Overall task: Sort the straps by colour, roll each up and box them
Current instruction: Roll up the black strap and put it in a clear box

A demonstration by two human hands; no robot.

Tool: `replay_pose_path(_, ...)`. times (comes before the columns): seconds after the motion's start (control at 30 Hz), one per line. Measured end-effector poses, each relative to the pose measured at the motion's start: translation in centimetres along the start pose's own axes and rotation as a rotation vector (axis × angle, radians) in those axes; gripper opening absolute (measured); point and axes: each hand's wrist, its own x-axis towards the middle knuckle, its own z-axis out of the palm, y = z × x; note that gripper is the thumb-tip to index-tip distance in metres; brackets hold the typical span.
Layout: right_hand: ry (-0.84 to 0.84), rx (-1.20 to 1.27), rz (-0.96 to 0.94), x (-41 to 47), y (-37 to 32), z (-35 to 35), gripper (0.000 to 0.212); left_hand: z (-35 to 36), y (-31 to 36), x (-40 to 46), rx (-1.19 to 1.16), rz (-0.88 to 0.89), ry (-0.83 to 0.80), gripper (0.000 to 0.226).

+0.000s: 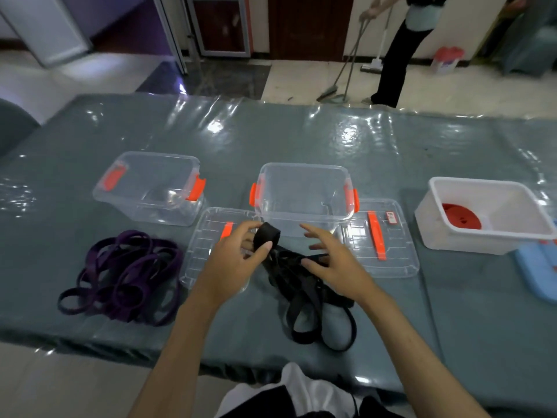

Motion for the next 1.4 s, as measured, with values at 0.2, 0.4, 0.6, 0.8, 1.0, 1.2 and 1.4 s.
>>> replay_pose_path(0.2, -0.305, -0.208, 0.129, 1.4, 0.4, 3.2, 0.1, 0.3, 0.1, -0.1, -0.157, 0.034, 0.154, 0.03)
replay_pose_path(0.4, -0.068, -0.318, 0.182, 1.0, 3.1, 3.8, 0.017, -1.1, 1.2, 0.3, -0.207, 0.061, 0.39, 0.026)
replay_pose_path(0.6, 0.119, -0.181, 0.484, 0.5, 6.0, 0.7, 0.019, -4.1, 1.6, 2.3, -0.195, 0.134, 0.546, 0.023)
replay_pose_path(0.8, -0.057, -0.224, 0.623, 2.2, 6.7, -1.4, 0.061, -3.0, 0.6, 4.0, -0.036, 0.188, 0.2, 0.038)
replay_pose_path(1.0, -0.123, -0.753, 0.622, 4.5, 2.8, -2.4, 0.074, -1.3, 0.4, 5.4, 0.036, 0.172, -0.019, 0.032)
replay_pose_path(1.2, -0.118, -0.283, 0.057, 5.6, -2.7, -4.4, 0.073, -0.6, 2.3, 6.4, 0.017, 0.215, -0.082, 0.036)
replay_pose_path(1.4, -0.061, 0.04, -0.117, 5.8, -5.5, -3.2, 0.035, 0.8, 1.5, 5.9, -0.168, 0.087, -0.239, 0.06)
